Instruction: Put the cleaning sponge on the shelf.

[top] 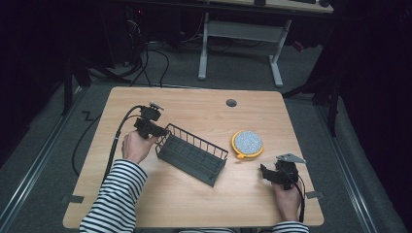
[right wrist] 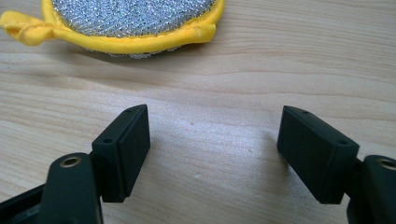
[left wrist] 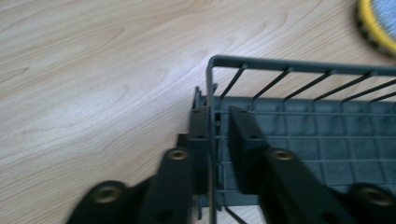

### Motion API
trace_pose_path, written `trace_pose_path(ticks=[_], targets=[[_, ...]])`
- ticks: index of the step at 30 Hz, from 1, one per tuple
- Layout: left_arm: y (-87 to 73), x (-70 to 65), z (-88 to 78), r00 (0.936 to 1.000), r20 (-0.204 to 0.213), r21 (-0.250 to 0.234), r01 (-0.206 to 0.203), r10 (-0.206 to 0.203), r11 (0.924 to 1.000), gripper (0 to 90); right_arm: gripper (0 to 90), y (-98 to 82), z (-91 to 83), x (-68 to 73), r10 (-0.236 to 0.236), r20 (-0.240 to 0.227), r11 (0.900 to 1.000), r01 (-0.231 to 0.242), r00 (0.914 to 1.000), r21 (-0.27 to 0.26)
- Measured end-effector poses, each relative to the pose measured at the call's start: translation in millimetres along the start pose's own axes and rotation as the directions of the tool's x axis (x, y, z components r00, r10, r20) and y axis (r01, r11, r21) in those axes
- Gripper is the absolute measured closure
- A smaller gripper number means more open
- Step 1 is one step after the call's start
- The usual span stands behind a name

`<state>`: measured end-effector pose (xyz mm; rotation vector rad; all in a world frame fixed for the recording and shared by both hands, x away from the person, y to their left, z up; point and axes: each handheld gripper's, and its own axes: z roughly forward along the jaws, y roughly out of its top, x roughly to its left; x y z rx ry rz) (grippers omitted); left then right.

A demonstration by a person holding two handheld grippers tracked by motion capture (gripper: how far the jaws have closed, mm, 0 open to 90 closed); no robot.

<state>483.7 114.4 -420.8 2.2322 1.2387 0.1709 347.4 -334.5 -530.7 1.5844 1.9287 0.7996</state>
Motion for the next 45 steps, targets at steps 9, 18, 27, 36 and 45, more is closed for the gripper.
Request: trace_pose_path(ticks=[9,18,27,36,45], targets=[[-15.2,0.3,-39.6,0.9999,0.01,-0.155,-0.007,0.009,0.9879,42.6,25.5,0.1,0.2,0.1,-0.001,0.0,1.0,0.001,1.0,-0.001],[-81.8,21.5,-54.4,0.9972,0.006,-0.236,0.073,-0.074,0.969,40.2,32.4,-0.3,-0.4,-0.1,0.01,0.015,1.0,-0.01,0.9998,-0.011],[-144.2,32.8,-40.2,0.9877,-0.026,-0.269,0.142,-0.154,0.9526,39.2,32.0,-0.1,-0.5,-0.7,0.01,0.01,1.0,-0.01,0.9999,-0.008],[-178.3,33.3,-4.5,0.9724,-0.108,-0.247,0.175,-0.207,0.953,32.9,36.7,12.2,-4.4,-7.0,0.008,-0.037,0.994,-0.004,0.9993,0.105],[-186.5,30.4,5.8,0.9697,-0.156,-0.276,0.14,-0.188,0.9508,31.6,42.5,32.6,-12.1,-13.6,-0.009,-0.133,0.993,0.024,0.991,0.113]])
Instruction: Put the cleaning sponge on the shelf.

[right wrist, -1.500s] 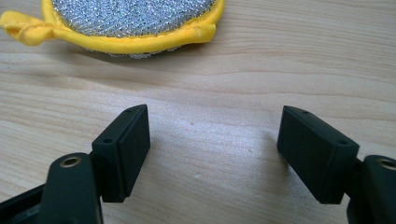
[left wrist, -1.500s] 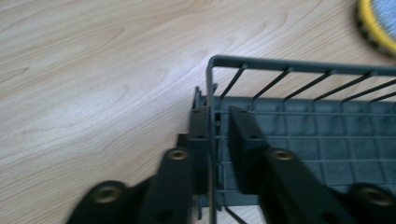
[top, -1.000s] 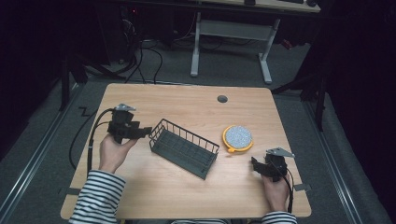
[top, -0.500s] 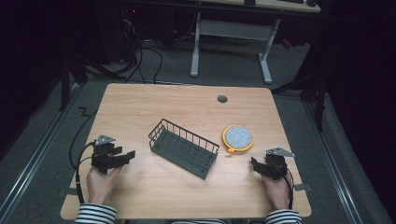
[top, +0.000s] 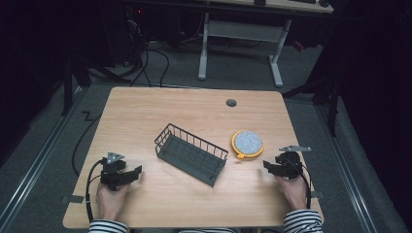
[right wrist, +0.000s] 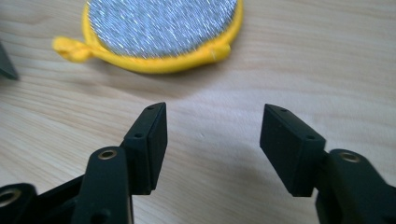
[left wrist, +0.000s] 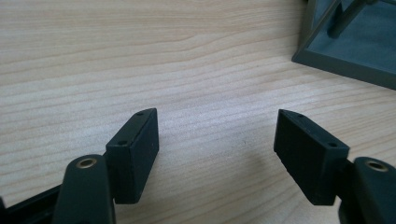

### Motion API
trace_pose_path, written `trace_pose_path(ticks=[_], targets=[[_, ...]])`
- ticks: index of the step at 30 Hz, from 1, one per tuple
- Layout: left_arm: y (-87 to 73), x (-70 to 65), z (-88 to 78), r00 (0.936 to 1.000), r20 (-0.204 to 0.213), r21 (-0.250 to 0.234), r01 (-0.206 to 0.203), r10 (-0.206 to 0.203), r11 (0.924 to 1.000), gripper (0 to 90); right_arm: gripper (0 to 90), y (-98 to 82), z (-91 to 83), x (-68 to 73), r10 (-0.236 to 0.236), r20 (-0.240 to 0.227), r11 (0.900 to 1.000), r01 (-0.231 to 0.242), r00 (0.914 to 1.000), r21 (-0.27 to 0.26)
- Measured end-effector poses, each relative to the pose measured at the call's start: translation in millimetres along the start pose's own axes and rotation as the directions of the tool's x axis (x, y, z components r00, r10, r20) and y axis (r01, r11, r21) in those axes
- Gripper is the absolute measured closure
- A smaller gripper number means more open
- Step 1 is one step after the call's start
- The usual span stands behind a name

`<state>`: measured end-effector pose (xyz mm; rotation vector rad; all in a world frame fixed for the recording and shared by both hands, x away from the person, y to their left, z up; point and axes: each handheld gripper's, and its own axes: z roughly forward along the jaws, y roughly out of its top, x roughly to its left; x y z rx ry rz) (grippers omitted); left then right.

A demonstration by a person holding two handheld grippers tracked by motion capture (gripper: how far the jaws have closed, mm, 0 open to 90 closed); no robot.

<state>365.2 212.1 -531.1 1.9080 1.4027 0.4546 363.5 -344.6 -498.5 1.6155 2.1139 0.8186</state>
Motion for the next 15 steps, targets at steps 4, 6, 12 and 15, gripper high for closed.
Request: trace_pose_path(ticks=[4,6,12,15], targets=[[-5.3,-9.4,4.5,0.9927,-0.06,-0.025,-0.107,0.105,0.994,31.6,46.8,16.4,-2.1,-0.6,-0.014,-0.043,1.0,0.015,0.999,0.019],[-4.8,-9.7,4.9,0.9929,-0.055,-0.022,-0.107,0.105,0.994,30.6,47.5,31.0,-2.3,-1.6,-0.026,-0.045,0.999,0.028,0.9986,0.039],[-4.9,-9.9,5.0,0.993,-0.055,-0.022,-0.106,0.105,0.9941,30.3,47.2,55.9,1.1,-4.3,-0.039,-0.041,0.996,0.042,0.9984,0.076],[-4.9,-10.0,5.0,0.9929,-0.055,-0.021,-0.107,0.106,0.994,29.6,46.1,71.3,5.2,-5.6,-0.042,-0.043,0.994,0.046,0.9982,0.1]])
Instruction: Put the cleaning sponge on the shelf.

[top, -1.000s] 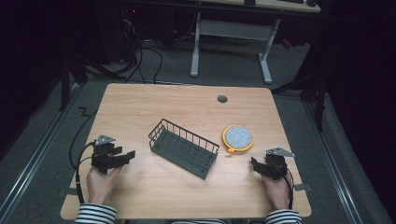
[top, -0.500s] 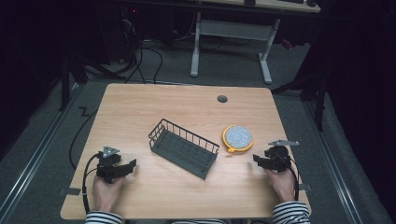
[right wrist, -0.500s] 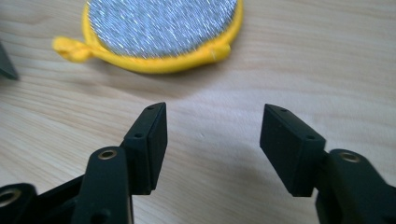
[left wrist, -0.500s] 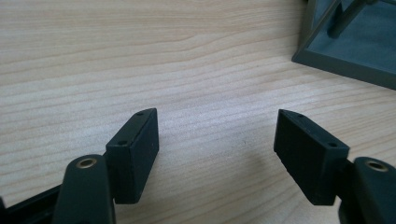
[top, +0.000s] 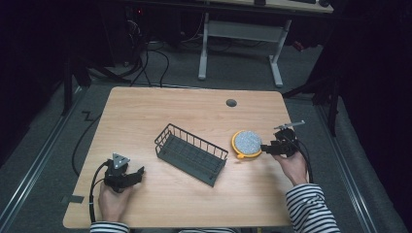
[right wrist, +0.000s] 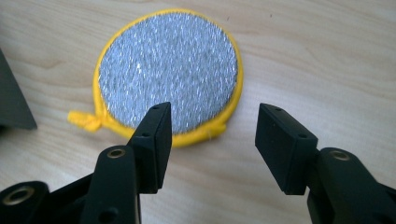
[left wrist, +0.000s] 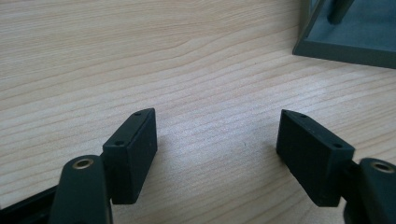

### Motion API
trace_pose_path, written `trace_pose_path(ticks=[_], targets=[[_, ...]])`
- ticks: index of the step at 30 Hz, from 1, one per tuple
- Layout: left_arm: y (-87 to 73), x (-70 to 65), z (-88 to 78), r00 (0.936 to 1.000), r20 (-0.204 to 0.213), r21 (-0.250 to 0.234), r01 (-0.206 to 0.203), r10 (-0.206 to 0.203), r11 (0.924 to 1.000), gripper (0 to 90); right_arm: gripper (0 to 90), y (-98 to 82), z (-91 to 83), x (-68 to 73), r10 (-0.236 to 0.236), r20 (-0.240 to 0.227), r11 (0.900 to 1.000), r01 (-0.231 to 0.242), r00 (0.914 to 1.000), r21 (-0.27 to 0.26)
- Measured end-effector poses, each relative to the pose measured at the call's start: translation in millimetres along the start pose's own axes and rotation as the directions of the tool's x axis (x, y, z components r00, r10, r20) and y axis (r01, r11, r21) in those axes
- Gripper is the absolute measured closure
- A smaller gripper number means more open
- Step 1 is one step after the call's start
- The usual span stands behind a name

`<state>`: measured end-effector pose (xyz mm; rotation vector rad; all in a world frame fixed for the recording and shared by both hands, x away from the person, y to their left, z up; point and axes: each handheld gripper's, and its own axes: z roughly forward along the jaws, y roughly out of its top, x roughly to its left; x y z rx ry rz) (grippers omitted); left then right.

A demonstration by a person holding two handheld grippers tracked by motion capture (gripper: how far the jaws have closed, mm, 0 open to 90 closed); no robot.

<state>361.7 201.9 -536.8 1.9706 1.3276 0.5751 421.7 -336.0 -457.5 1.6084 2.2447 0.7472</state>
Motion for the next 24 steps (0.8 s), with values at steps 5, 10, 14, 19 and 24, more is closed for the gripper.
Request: trace_pose_path(ticks=[5,10,14,19,24], targets=[[0.0,0.0,0.0,1.0,0.0,0.0,0.0,0.0,1.0,29.5,43.8,28.6,8.2,-2.3,-0.01,-0.007,0.998,0.011,0.9999,0.066],[0.0,0.1,0.0,1.0,0.001,0.0,0.0,0.0,1.0,29.4,40.4,50.8,23.1,-3.6,-0.015,-0.009,0.989,0.016,0.9998,0.15],[0.0,0.2,0.0,1.0,0.002,0.0,0.001,-0.001,1.0,29.4,37.9,64.0,37.8,-4.5,-0.001,-0.016,0.98,0.004,0.9999,0.201],[0.0,0.2,0.0,1.0,0.003,0.0,0.001,-0.001,1.0,29.3,37.4,68.9,53.0,-4.5,-0.002,-0.016,0.966,0.006,0.9999,0.26],[0.0,0.1,0.0,1.0,0.004,0.0,0.001,-0.001,1.0,29.1,39.7,66.4,61.1,-8.9,0.007,-0.019,0.958,-0.002,0.9998,0.286]])
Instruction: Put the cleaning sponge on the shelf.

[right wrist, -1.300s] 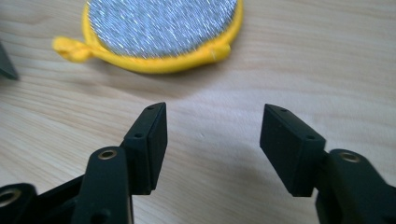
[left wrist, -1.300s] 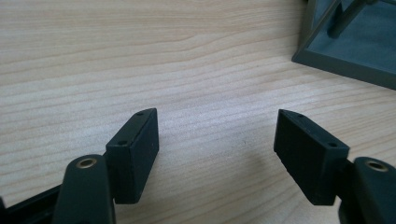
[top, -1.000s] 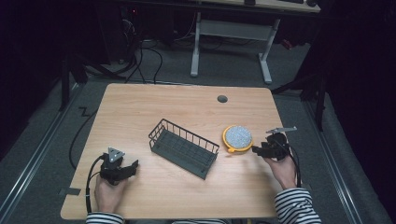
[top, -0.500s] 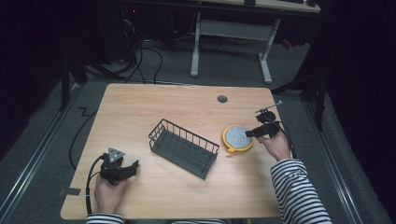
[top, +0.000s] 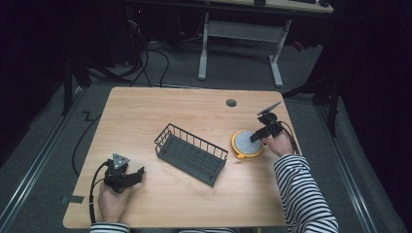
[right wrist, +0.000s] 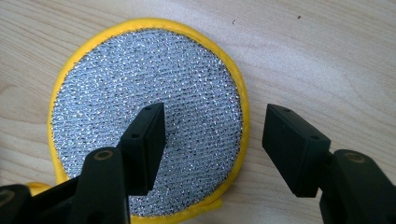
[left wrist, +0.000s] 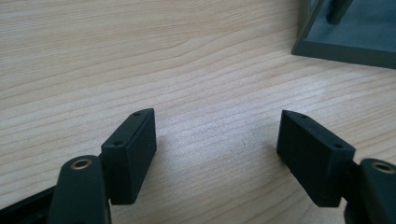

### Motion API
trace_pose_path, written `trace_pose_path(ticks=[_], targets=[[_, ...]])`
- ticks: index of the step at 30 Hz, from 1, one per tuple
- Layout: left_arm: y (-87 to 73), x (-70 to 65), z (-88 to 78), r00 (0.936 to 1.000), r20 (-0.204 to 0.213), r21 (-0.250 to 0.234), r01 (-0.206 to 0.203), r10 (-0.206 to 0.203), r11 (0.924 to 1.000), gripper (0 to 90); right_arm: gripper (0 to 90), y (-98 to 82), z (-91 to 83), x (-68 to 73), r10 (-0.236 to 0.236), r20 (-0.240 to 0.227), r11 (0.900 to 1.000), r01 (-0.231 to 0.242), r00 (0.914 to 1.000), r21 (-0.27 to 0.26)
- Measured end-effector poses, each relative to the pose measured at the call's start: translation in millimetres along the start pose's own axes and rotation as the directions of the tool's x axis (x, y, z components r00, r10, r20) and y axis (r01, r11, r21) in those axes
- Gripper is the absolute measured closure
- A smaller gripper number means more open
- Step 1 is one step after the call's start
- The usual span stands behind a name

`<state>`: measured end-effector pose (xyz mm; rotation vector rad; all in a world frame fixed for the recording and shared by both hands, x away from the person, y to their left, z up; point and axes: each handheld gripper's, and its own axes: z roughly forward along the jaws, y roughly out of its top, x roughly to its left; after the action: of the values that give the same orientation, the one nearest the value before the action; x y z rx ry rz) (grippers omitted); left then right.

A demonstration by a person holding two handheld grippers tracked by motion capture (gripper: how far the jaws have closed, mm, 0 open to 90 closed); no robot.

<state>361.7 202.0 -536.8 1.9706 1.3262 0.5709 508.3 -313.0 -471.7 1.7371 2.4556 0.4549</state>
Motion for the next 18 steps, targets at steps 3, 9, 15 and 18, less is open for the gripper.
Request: trace_pose_path(ticks=[3,9,15,18], targets=[[0.0,-0.1,0.0,1.0,-0.001,0.0,-0.001,0.001,1.0,29.0,41.4,0.1,1.2,-0.4,0.004,-0.01,1.0,-0.004,0.9999,-0.001],[0.0,-0.2,0.1,1.0,-0.001,0.0,-0.001,0.001,1.0,28.9,47.8,0.3,6.7,0.9,0.005,-0.017,1.0,-0.005,0.9998,0.018],[-0.1,-0.2,0.1,1.0,-0.001,-0.001,-0.001,0.001,1.0,28.8,55.8,-2.6,9.0,-1.1,0.013,-0.038,1.0,-0.013,0.9992,0.01],[-0.1,-0.2,0.2,1.0,-0.001,-0.001,0.0,0.0,1.0,28.7,63.0,-3.0,8.3,1.3,-0.009,-0.018,1.0,0.009,0.9998,0.009]])
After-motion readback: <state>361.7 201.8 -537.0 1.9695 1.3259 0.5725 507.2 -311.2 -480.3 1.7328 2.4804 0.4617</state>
